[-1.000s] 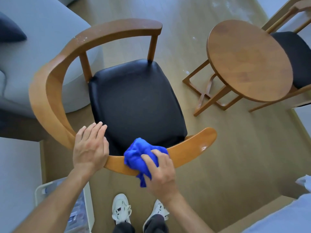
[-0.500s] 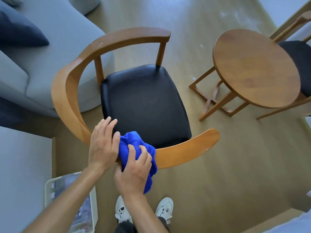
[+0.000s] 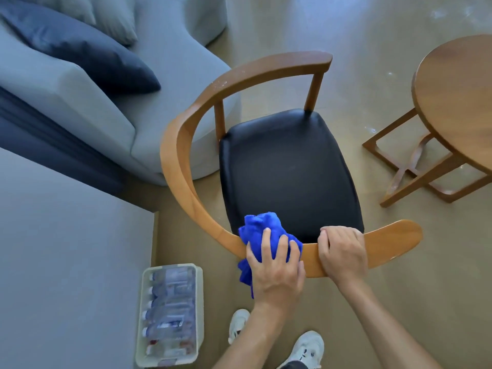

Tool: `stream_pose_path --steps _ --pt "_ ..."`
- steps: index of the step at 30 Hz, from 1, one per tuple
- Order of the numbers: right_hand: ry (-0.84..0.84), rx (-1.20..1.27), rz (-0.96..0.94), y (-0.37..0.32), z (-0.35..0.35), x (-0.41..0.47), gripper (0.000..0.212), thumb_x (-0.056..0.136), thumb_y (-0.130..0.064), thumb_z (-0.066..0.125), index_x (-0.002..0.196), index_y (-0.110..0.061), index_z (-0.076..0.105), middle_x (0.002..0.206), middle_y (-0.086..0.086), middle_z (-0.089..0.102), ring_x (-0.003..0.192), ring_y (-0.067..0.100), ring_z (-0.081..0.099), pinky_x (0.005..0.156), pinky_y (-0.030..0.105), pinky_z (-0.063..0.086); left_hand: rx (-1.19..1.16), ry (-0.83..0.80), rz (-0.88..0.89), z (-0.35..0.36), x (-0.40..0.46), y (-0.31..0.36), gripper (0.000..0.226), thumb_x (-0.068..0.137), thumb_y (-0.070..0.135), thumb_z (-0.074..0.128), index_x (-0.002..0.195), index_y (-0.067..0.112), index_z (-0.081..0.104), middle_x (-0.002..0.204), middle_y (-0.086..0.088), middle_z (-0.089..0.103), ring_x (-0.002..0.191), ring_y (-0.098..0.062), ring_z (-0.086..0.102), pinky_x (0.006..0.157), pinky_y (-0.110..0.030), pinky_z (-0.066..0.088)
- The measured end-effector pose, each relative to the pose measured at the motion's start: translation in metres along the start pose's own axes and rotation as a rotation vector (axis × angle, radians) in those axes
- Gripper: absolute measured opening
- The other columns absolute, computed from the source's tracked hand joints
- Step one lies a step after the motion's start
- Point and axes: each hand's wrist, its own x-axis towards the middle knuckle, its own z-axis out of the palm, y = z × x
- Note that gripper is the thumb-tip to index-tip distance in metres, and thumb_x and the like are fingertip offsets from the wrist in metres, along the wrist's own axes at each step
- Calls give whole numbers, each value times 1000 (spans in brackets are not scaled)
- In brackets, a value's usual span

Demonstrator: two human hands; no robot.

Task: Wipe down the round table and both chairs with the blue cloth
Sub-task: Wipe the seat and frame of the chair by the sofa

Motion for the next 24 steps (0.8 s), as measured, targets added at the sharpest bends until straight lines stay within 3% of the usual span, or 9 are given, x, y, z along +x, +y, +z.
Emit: stream_pose_path --steps 5,9,11,15,18,21,24 --pt "6 -26 7 3 2 0 36 86 -19 36 60 -10 60 59 3 60 63 27 59 73 36 37 50 143 220 -2 17 -91 17 71 15 62 86 18 70 102 1 68 110 -32 62 80 -52 50" --pt "-22 -57 2 0 3 1 33 85 -18 39 62 -11 62 62 3 63 65 26 60 74 36 36 301 144 394 -36 68 -217 14 76 19 61 86 15 71 109 -5 68 113 -36 60 87 -54 47" --pt "-16 -60 11 0 3 1 34 85 -20 38 63 -12 63 64 3 64 67 26 60 75 36 36 324 155 425 -49 98 -248 17 82 24 57 89 15 70 114 -5 66 118 -36 54 91 -54 42" --pt "-28 -76 20 -3 3 3 38 89 -27 35 63 -15 60 66 0 63 70 25 60 77 36 36 169 244 300 -48 99 -221 17 82 21 54 81 13 69 103 -5 69 113 -34 57 87 -51 43" --pt "-47 -100 17 -5 2 3 38 89 -30 34 63 -16 58 66 -1 61 71 24 60 77 37 37 -8 210 373 -16 51 -145 13 76 11 56 77 14 69 89 -2 69 100 -30 65 77 -47 50" --pt "-33 -102 24 -5 0 6 39 88 -29 33 61 -15 58 64 -1 60 69 25 60 76 37 36 -209 171 359 -4 28 -103 23 79 10 57 93 16 74 107 2 70 105 -26 65 76 -43 53" --pt "-35 -106 26 -5 2 5 39 87 -29 32 61 -16 58 64 0 60 69 25 59 76 37 36 -118 112 420 -13 41 -132 24 83 18 60 103 14 72 124 -10 64 113 -28 61 86 -42 52"
